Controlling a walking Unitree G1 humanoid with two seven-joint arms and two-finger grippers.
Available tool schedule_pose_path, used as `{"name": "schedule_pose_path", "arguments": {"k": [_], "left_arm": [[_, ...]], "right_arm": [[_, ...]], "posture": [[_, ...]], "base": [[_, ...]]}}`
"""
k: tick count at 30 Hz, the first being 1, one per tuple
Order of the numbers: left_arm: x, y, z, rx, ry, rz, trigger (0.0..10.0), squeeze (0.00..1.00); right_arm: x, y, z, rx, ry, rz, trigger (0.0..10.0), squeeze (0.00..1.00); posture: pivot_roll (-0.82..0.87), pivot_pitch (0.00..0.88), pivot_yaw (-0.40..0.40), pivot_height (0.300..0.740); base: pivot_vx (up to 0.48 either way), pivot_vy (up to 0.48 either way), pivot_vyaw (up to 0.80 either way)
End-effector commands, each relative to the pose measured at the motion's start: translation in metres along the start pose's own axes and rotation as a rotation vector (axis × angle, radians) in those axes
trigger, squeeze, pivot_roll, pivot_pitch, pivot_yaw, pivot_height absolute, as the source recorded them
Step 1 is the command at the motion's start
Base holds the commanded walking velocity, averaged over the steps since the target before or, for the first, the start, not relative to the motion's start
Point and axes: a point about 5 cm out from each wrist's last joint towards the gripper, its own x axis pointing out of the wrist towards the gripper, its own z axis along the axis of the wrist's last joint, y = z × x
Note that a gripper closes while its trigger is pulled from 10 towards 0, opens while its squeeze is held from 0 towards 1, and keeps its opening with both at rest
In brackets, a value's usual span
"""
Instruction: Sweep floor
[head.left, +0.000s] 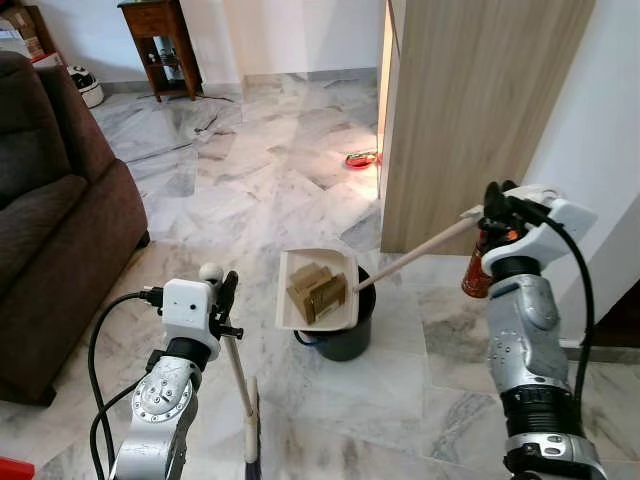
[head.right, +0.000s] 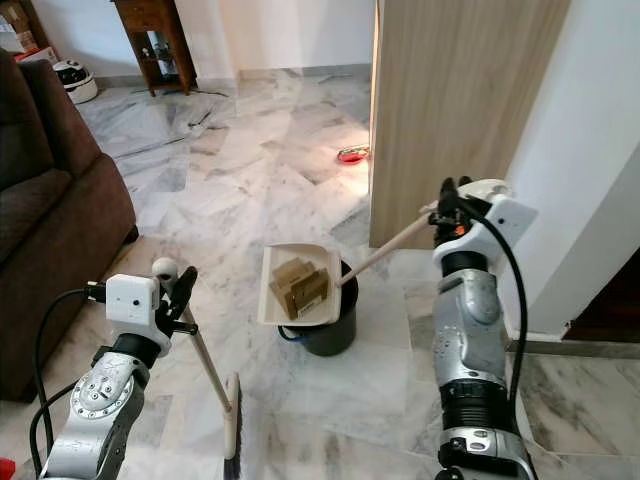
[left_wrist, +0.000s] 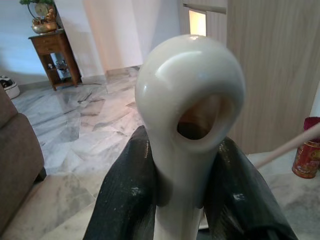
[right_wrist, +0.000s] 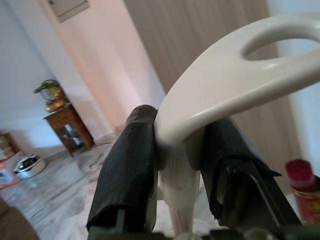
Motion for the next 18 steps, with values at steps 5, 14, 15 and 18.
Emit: {"name": "schedule_pose_path", "arguments": {"k": [5, 14, 15, 18], "left_arm": [[0.003, 0.007, 0.014, 0.042, -0.070, 0.016, 10.0, 0.00], [0.002, 0.007, 0.014, 0.039, -0.072, 0.025, 10.0, 0.00], [0.002, 0.007, 0.014, 0.039, -0.071, 0.024, 10.0, 0.00], [0.002, 0.007, 0.014, 0.038, -0.072, 0.025, 10.0, 0.00]], "right_arm": [[0.001, 0.036, 0.000, 0.016, -0.023, 0.131, 10.0, 0.00], [-0.003, 0.050, -0.014, 0.002, 0.033, 0.187, 10.0, 0.00], [-0.003, 0.052, -0.015, -0.010, 0.038, 0.201, 10.0, 0.00], [-0.001, 0.054, -0.017, -0.028, 0.051, 0.210, 10.0, 0.00]], "posture": [[-0.02, 0.000, 0.068, 0.740], [-0.02, 0.000, 0.062, 0.740], [-0.02, 0.000, 0.062, 0.740], [-0.02, 0.000, 0.060, 0.740]], "base": [[0.000, 0.000, 0.00], [0.000, 0.000, 0.00], [0.000, 0.000, 0.00], [0.000, 0.000, 0.00]]}}
